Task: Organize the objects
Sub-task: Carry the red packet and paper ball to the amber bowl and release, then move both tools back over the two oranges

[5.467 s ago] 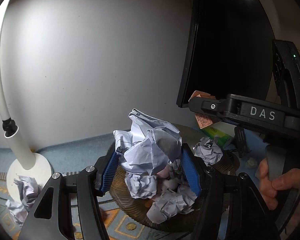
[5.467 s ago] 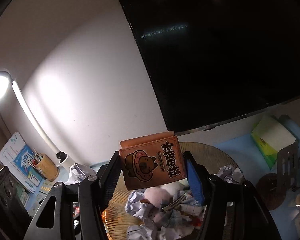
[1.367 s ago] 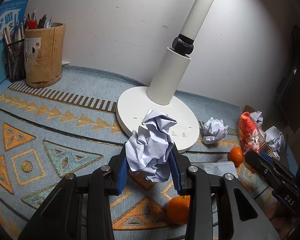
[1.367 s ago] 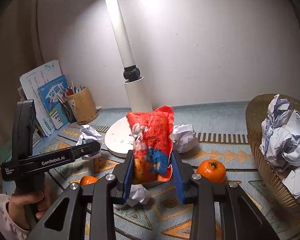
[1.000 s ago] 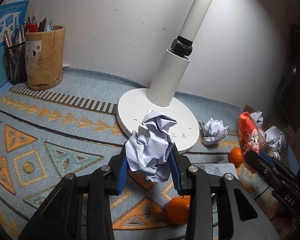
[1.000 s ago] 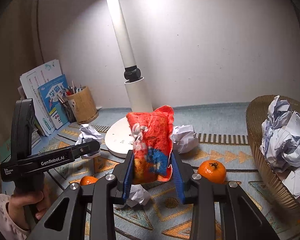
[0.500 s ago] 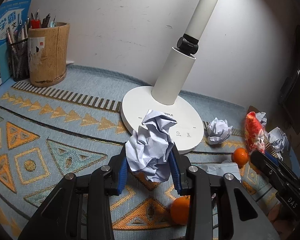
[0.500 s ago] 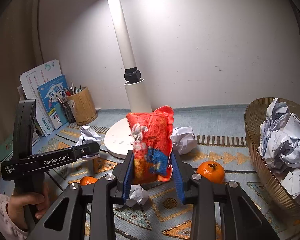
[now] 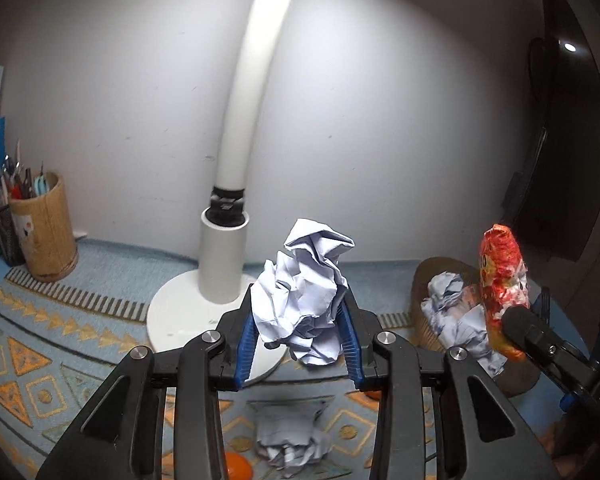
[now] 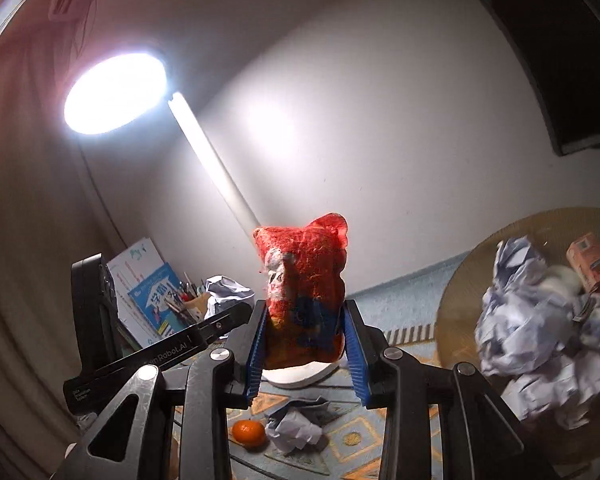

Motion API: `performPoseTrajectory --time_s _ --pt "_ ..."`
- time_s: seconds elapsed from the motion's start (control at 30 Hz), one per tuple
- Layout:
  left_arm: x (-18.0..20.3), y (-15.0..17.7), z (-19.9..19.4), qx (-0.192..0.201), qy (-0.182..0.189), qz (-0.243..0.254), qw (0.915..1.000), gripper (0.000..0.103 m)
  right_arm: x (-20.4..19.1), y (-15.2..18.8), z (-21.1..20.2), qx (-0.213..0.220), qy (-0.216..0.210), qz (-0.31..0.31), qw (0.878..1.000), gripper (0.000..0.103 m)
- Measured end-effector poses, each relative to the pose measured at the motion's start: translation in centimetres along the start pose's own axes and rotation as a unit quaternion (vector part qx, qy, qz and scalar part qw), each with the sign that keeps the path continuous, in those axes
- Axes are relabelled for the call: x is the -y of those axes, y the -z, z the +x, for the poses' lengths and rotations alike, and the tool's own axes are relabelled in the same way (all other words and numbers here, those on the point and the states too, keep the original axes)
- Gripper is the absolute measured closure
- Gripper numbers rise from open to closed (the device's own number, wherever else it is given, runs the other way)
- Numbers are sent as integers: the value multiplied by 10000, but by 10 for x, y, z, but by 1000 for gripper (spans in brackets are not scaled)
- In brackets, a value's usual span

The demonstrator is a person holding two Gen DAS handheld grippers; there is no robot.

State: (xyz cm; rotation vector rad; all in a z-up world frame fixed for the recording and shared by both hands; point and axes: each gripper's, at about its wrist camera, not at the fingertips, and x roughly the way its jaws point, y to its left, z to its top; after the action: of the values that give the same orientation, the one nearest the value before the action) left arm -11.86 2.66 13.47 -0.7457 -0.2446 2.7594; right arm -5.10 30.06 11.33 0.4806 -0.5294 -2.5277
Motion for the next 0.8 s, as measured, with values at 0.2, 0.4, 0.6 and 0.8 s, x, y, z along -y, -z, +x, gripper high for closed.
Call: performPoseTrajectory --time_s 0.2,0.4,0.6,0.8 --pt "104 -31 26 -43 726 442 9964 70 54 -63 -52 131 686 39 9976 68" --pt "183 0 64 -557 1441 858 9843 70 119 -84 -68 -553 1296 114 9900 67" --pt "228 47 113 -1921 1641 1428 9570 35 166 -66 -46 -1761 1939 477 9639 0" --pt "237 56 101 -1840 1781 1744 9508 0 163 -72 -73 -1358 1938 526 9702 0"
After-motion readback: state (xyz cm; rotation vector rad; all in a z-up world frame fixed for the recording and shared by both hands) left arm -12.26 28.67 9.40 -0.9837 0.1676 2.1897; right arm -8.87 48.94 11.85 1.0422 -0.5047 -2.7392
